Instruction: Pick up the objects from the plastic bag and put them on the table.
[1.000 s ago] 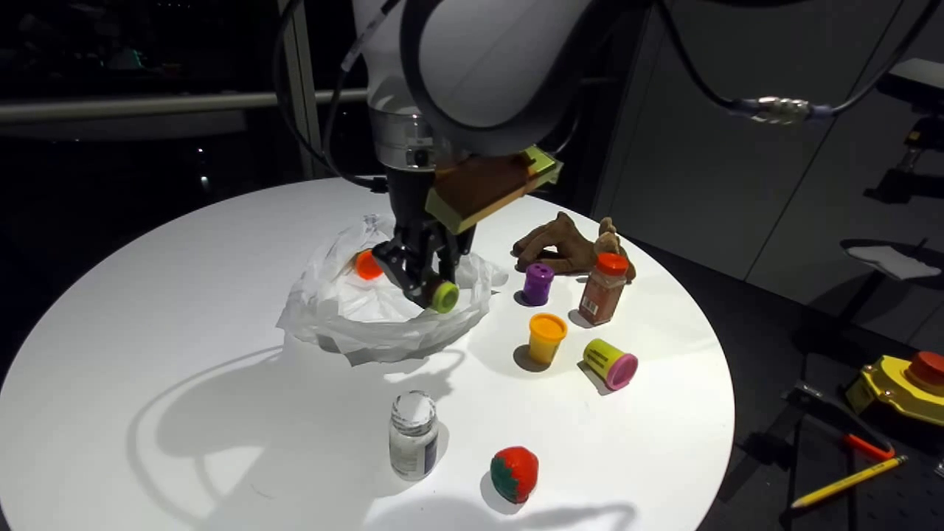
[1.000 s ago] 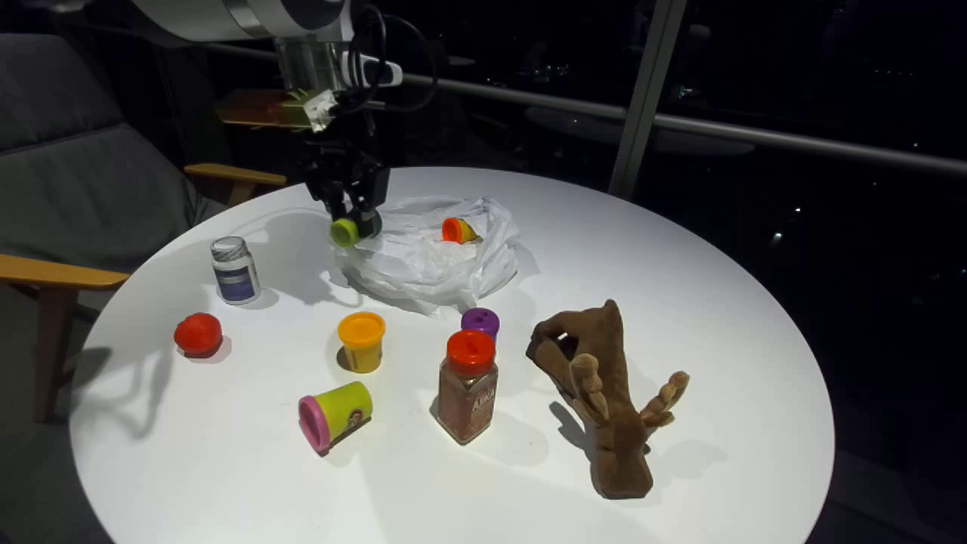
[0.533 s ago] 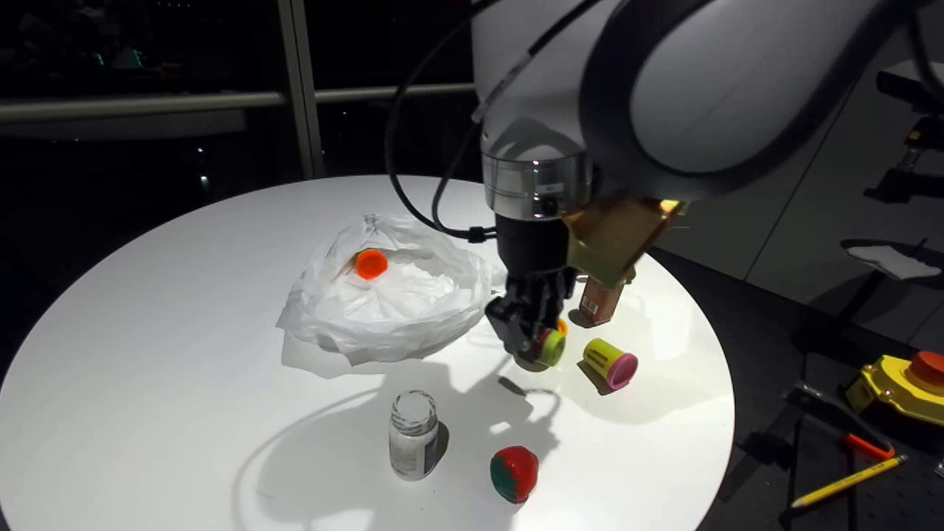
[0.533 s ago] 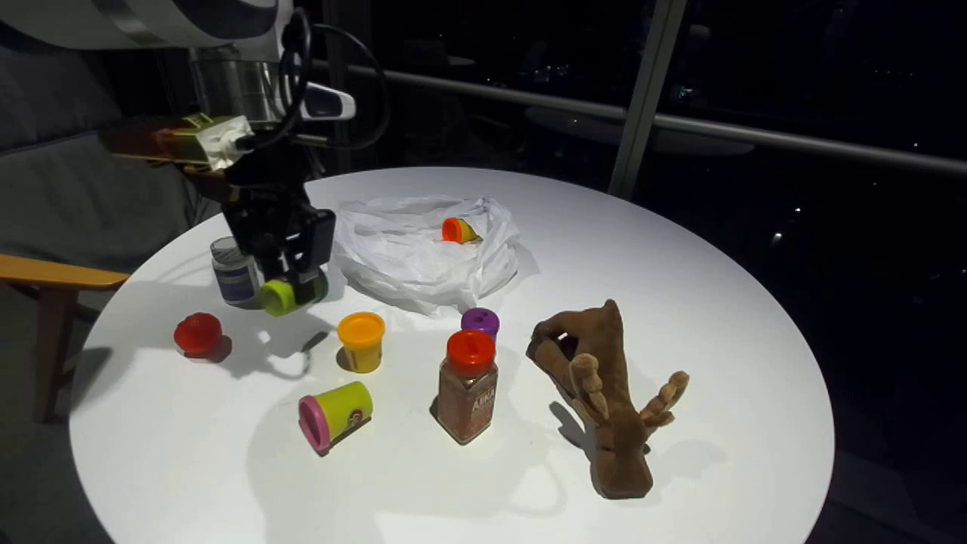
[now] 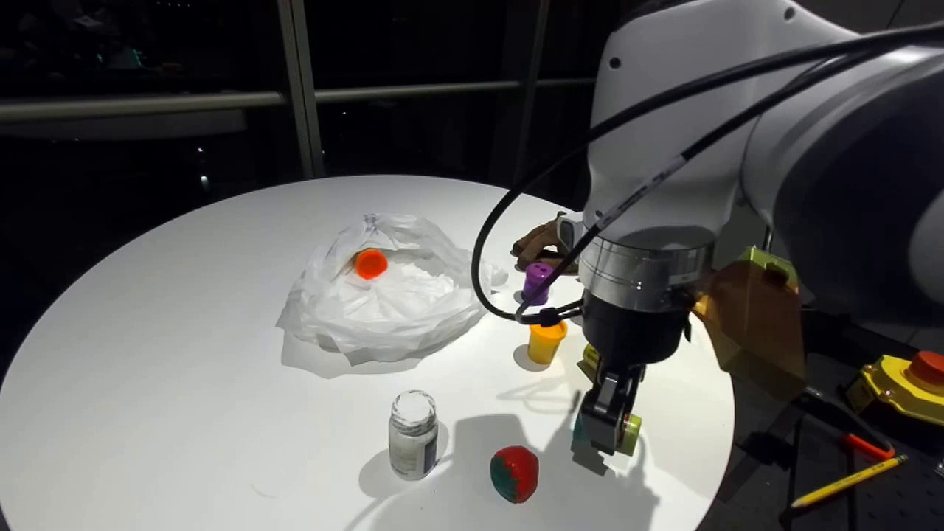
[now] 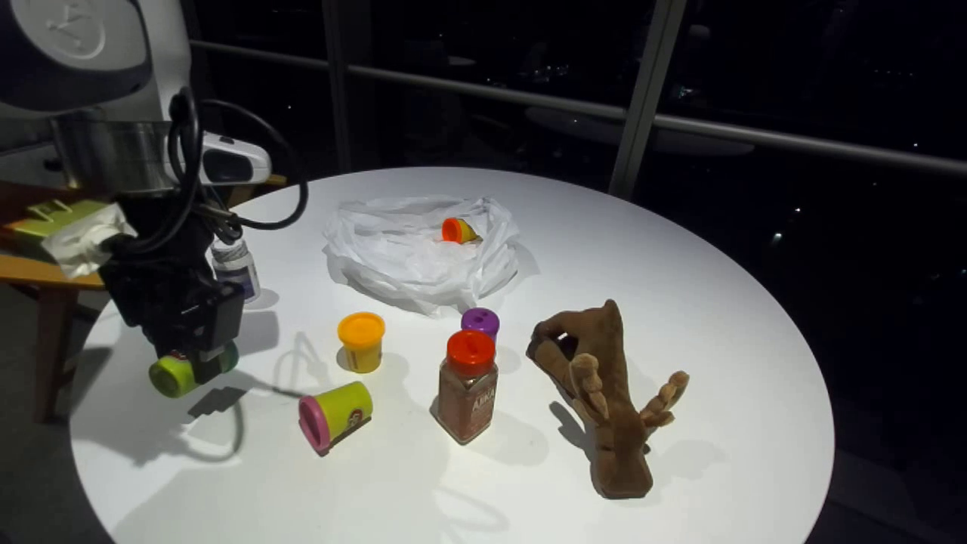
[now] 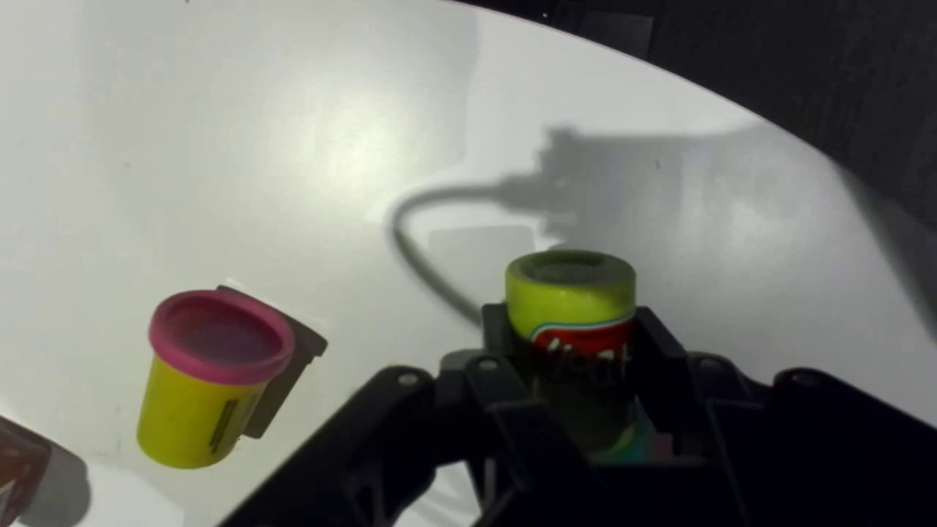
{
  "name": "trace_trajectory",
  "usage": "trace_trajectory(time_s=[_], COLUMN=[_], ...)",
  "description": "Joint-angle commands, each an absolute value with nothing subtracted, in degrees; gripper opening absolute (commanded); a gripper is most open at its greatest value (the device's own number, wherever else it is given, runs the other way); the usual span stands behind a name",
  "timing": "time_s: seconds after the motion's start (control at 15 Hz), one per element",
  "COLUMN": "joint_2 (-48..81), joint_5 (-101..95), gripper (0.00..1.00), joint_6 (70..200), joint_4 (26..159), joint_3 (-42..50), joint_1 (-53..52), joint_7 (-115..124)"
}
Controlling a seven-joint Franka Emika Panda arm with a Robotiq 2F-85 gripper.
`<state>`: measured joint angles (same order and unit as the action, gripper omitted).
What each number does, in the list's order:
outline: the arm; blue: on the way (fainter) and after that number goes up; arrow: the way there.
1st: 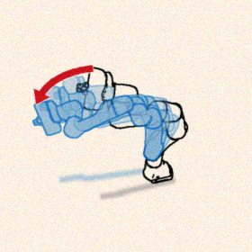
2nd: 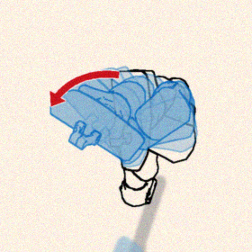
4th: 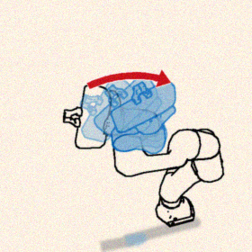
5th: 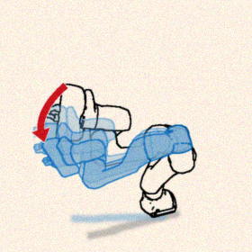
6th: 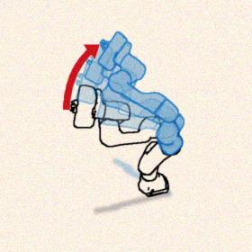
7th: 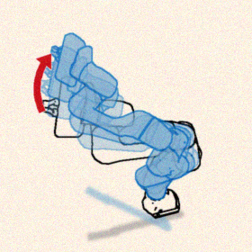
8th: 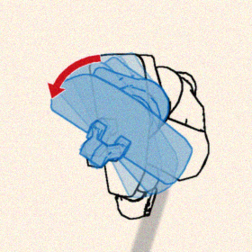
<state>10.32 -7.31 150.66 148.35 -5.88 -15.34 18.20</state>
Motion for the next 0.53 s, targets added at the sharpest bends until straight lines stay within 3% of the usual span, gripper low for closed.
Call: trace_trajectory(time_s=[0.0,0.27,0.33,0.47], joint_2=[10.1,11.9,12.3,13.7], joint_5=[-10.6,-21.6,-23.8,-26.8], gripper=[0.18,0.21,0.68,0.73], joint_6=[160.1,166.0,166.9,168.7], joint_4=[150.3,149.6,149.4,148.6], joint_3=[-5.3,0.0,1.2,2.9], joint_1=[-15.6,-18.0,-18.6,-19.2], joint_7=[21.4,29.8,31.7,34.5])
